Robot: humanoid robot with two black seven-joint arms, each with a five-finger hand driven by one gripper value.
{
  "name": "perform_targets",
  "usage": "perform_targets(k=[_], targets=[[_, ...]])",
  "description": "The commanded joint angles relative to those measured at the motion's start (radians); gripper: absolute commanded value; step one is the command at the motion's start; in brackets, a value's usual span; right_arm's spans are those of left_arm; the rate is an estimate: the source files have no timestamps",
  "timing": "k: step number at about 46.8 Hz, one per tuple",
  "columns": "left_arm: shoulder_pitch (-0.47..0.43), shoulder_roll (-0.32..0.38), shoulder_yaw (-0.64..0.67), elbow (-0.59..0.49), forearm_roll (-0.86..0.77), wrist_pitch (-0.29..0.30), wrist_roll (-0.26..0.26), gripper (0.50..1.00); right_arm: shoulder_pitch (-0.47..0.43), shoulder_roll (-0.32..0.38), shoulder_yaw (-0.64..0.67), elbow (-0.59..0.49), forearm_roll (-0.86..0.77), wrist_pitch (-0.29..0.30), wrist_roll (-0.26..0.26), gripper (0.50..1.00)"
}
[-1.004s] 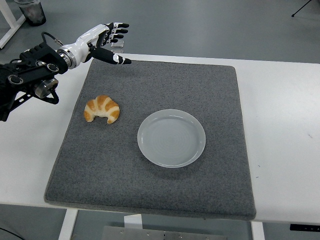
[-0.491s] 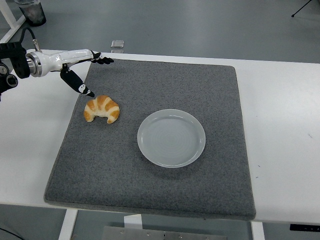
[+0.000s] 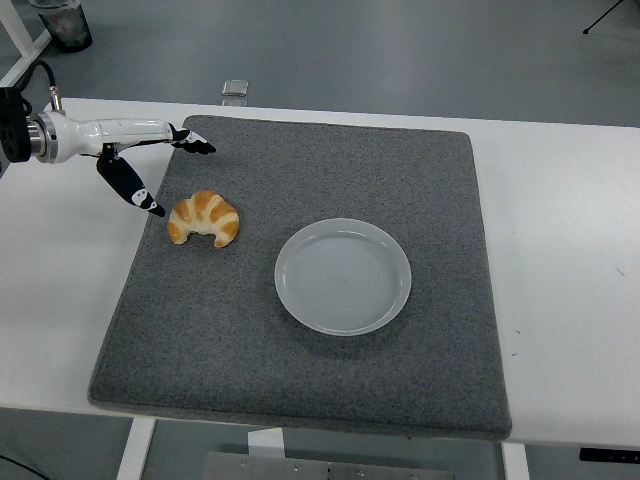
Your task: Place the bread on the plate
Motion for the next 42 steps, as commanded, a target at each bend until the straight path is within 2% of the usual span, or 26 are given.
perform_targets(k=[1, 16, 25, 42], targets=[[0.023, -0.027, 0.002, 0.0, 0.019, 0.022, 0.003, 0.971, 0.0, 0.0, 0.0, 0.001, 0.0, 0.0, 0.0, 0.952], [0.073, -0.083, 0.006, 0.02, 0.026, 0.081, 0.005, 0.971, 0.0, 0.0, 0.0, -0.001, 0.0, 0.0, 0.0, 0.952], [0.109, -0.14, 0.007, 0.069, 0.028, 0.154, 0.006, 0.958, 0.0, 0.0, 0.0, 0.001, 0.0, 0.0, 0.0, 0.954], [0.128, -0.183, 0.01, 0.103, 0.034, 0.161, 0.008, 0.947, 0.0, 0.0, 0.0, 0.001, 0.0, 0.0, 0.0, 0.954]])
